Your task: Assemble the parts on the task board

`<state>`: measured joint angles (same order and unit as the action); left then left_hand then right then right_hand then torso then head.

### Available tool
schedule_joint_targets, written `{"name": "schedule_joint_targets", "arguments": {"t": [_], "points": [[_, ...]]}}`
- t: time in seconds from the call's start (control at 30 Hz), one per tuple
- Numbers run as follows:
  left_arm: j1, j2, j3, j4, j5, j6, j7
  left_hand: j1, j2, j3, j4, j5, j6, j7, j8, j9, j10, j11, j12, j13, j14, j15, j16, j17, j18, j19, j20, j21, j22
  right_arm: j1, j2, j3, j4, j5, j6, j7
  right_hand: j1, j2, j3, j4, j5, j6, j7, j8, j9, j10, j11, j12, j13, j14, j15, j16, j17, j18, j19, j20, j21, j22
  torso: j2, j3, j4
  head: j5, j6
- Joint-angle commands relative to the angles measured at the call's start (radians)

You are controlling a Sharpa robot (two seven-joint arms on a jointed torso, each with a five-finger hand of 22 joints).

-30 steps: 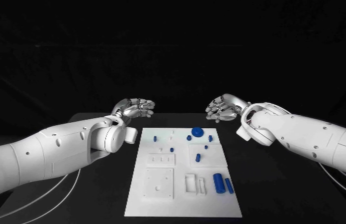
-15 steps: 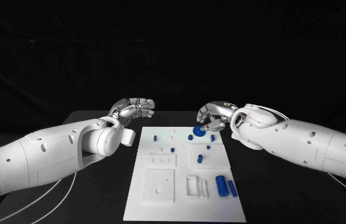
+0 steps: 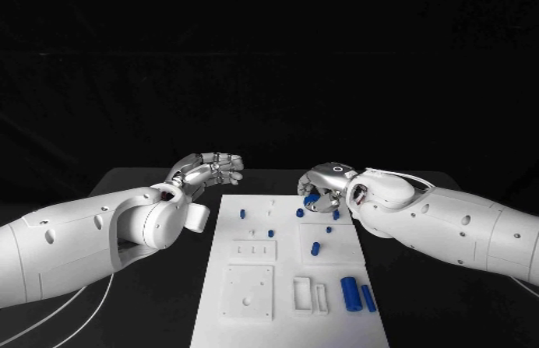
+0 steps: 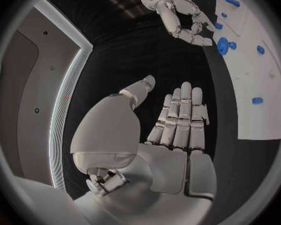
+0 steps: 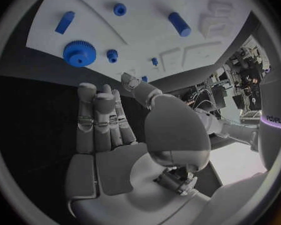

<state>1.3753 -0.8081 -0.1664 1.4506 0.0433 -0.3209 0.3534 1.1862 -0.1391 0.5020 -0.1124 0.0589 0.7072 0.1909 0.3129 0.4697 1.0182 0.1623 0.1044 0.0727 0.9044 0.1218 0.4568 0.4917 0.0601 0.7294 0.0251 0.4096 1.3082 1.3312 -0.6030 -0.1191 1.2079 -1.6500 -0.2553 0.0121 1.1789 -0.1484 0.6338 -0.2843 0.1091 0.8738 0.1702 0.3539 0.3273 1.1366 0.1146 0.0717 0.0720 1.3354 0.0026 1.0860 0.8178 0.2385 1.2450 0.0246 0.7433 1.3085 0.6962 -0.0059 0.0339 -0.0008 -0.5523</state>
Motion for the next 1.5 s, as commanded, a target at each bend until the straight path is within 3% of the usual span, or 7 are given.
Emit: {"name": "schedule_joint_targets", "arguments": {"t": [0.03,0.2,0.77,1.2,1.5], "points": [[0.003,0.003,0.001,0.005,-0.013,0.018,0.013,-0.009,0.001,0.0,-0.007,0.004,0.004,0.013,-0.005,-0.001,0.009,0.0,-0.004,-0.002,0.001,0.006,-0.004,-0.001,0.006,-0.007,0.002,-0.001,0.019,0.001,0.005,0.001,-0.008,-0.076,0.019,-0.025,-0.004,-0.01,0.01,-0.001,-0.004,-0.002,-0.007,-0.002,0.001,-0.003,0.005,-0.005,-0.001,-0.008,0.002,0.007,-0.003,0.023,0.043,-0.053,0.008,0.023,0.012,-0.0031,0.004,-0.003,0.004],[0.003,0.002,0.001,0.009,-0.013,0.019,0.01,-0.011,0.001,0.0,-0.009,0.004,0.004,0.013,-0.005,-0.002,0.009,0.0,-0.005,-0.002,0.001,0.006,-0.005,0.0,0.006,-0.007,0.002,-0.001,0.019,0.001,0.014,0.0,-0.019,-0.09,0.032,-0.03,-0.006,-0.015,0.02,0.0,-0.01,-0.002,-0.008,-0.002,0.002,-0.004,0.005,-0.005,-0.002,-0.009,0.003,0.013,-0.008,0.023,0.044,-0.053,0.015,0.023,0.021,-0.0064,0.0103,-0.007,0.004],[0.017,-0.006,0.002,0.026,-0.021,0.02,0.007,-0.014,0.0,0.002,-0.013,0.004,0.005,0.013,-0.006,-0.004,0.01,0.001,-0.007,-0.002,0.001,0.007,-0.007,0.0,0.006,-0.007,0.002,-0.001,0.019,-0.003,0.041,-0.002,-0.056,-0.105,0.049,-0.029,-0.011,-0.015,0.028,0.001,-0.013,-0.002,-0.009,-0.001,0.003,-0.004,0.005,-0.004,-0.001,-0.01,0.003,0.02,-0.014,0.023,0.045,-0.053,0.022,0.022,0.045,-0.0069,0.0227,-0.014,0.006],[0.017,0.0,0.002,0.017,-0.021,0.021,0.006,-0.017,0.001,0.003,-0.014,0.003,0.006,0.013,-0.006,-0.004,0.011,0.001,-0.009,-0.002,0.001,0.007,-0.009,0.0,0.006,-0.007,0.003,-0.001,0.019,-0.011,0.044,-0.003,-0.06,-0.105,0.068,-0.027,-0.02,-0.008,0.039,0.001,-0.018,0.01,-0.011,0.006,0.008,0.014,0.0,0.002,0.003,-0.012,-0.002,0.03,-0.025,0.023,0.042,-0.054,0.03,0.022,0.058,-0.0113,0.0231,-0.016,0.005],[0.017,0.002,0.002,0.012,-0.021,0.023,0.005,-0.018,0.001,0.004,-0.015,0.003,0.006,0.013,-0.006,-0.005,0.011,0.001,-0.01,-0.002,0.001,0.007,-0.009,0.0,0.006,-0.007,0.003,-0.001,0.019,-0.016,0.044,-0.003,-0.067,-0.118,0.075,-0.02,-0.026,0.0,0.052,0.001,-0.026,0.038,-0.019,0.021,0.016,0.053,-0.013,0.014,0.012,-0.015,-0.015,0.039,-0.037,0.023,0.04,-0.056,0.04,0.022,0.066,-0.0116,0.0213,-0.016,0.006]]}}
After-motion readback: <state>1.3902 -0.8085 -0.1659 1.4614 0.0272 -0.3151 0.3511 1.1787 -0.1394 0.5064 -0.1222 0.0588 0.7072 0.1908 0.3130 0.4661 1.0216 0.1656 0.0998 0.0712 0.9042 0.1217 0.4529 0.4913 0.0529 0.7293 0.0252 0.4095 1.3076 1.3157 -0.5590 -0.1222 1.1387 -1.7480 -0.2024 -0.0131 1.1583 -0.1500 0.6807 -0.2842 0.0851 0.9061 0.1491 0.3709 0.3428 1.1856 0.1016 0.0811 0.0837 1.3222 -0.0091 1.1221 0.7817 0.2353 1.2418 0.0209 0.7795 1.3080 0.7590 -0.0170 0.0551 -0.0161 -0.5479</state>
